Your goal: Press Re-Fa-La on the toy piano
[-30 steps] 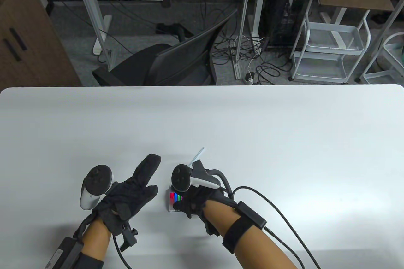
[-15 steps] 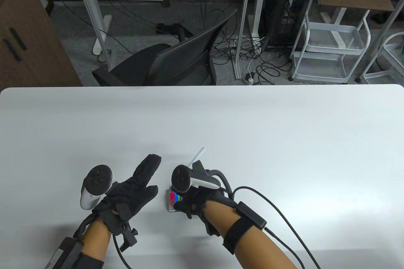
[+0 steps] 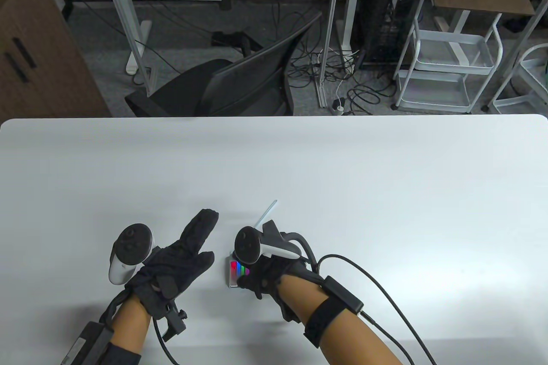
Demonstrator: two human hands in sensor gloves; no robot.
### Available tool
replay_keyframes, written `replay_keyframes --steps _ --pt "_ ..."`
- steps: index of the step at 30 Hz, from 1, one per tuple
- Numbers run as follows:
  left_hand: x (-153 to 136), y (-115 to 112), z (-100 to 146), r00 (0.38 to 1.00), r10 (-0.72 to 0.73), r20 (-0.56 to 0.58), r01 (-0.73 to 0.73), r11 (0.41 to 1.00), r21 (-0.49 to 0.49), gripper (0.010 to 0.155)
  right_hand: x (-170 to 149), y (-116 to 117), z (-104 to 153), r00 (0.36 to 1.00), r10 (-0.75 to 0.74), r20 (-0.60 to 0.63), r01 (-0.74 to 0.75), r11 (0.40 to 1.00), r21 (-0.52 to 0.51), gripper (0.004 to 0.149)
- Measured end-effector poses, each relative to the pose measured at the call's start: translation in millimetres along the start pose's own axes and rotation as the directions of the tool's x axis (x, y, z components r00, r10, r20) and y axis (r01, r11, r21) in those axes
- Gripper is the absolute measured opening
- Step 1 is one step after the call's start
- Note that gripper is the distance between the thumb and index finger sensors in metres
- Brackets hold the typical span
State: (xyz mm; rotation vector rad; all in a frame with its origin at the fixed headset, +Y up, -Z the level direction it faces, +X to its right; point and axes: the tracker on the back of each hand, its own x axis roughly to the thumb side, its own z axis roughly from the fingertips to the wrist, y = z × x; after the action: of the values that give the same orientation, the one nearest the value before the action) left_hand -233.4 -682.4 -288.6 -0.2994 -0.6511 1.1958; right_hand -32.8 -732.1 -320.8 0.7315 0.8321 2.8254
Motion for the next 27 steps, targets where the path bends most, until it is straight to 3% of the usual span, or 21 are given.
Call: replay_keyframes --steps 15,20,27 --pt "-0.1 -0.4 -0.3 1.000 0.001 0.000 -0.001 1.000 -0.004 0.089 -2.1 4.4 3.1 1.000 -0.008 -0.005 0.008 1.000 0.005 0.074" --pt "-0.2 -0.1 -0.4 1.000 0.003 0.000 -0.003 1.000 -0.003 0.089 -5.4 -3.8 7.3 0.999 -0.048 0.008 0.048 0.999 0.000 0.075" --pt "0.3 -0.1 -0.4 1.000 0.006 0.007 -0.006 1.000 0.000 0.090 -22.2 -43.0 55.3 0.965 -0.236 0.113 0.254 0.951 -0.177 0.079"
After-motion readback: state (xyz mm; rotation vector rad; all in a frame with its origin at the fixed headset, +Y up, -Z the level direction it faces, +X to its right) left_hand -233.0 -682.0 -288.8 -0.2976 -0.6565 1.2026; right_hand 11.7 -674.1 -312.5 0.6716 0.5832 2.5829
